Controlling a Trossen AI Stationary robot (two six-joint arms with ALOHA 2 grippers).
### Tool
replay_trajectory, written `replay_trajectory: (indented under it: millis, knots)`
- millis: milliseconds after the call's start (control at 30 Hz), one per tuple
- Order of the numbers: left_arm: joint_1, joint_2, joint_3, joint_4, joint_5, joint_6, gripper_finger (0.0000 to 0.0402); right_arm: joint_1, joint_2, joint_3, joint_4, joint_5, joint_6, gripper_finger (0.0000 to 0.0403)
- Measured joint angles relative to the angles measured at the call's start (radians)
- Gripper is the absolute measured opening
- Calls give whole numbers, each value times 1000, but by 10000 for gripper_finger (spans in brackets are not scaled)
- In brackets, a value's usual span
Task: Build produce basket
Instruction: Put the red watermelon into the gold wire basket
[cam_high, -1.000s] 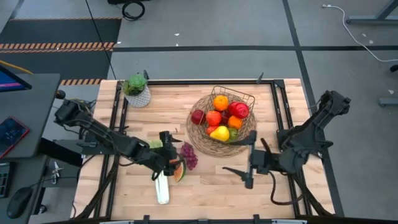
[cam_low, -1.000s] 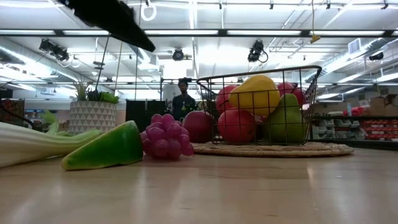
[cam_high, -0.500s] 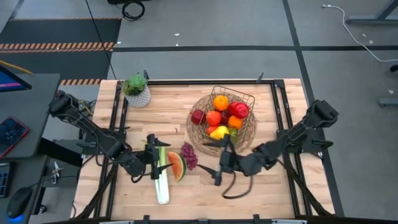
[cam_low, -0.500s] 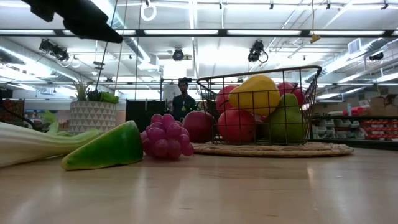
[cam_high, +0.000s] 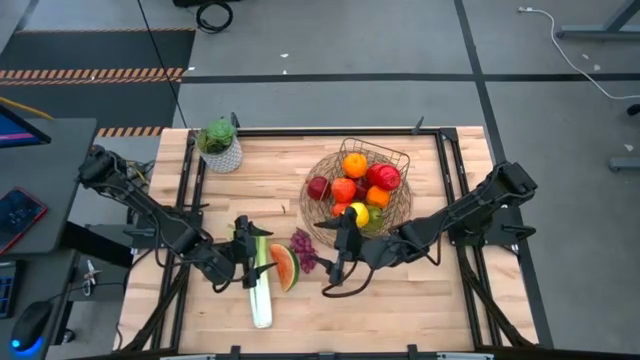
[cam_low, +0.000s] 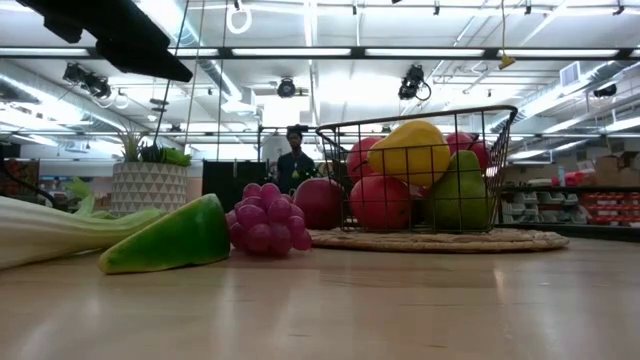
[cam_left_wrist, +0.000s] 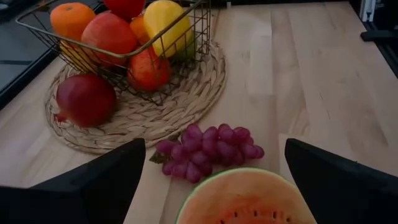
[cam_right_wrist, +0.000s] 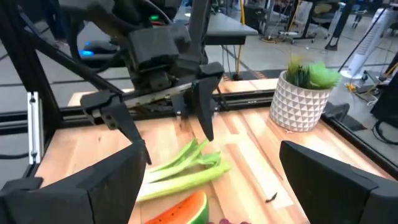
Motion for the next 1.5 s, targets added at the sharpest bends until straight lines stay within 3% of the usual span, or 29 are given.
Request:
replay_trajectory:
  millis: [433,1033,1100,1267,1500]
  knots:
    - [2,0,0,1,0,-71,392,-29,-1,0,-108,-27,124,373]
    - [2,1,0,-50,-19,-73,392,-80,0,0,-106,-49,134,373]
    - [2,2,0,-81,9,-114,392,-94,0,0,-106,-56,136,373]
    - [-6,63,0,-101,211,-153,392,-114,28,3,-87,-142,164,373]
    - [10,188,0,-103,219,-139,392,-115,147,10,-35,-256,144,373]
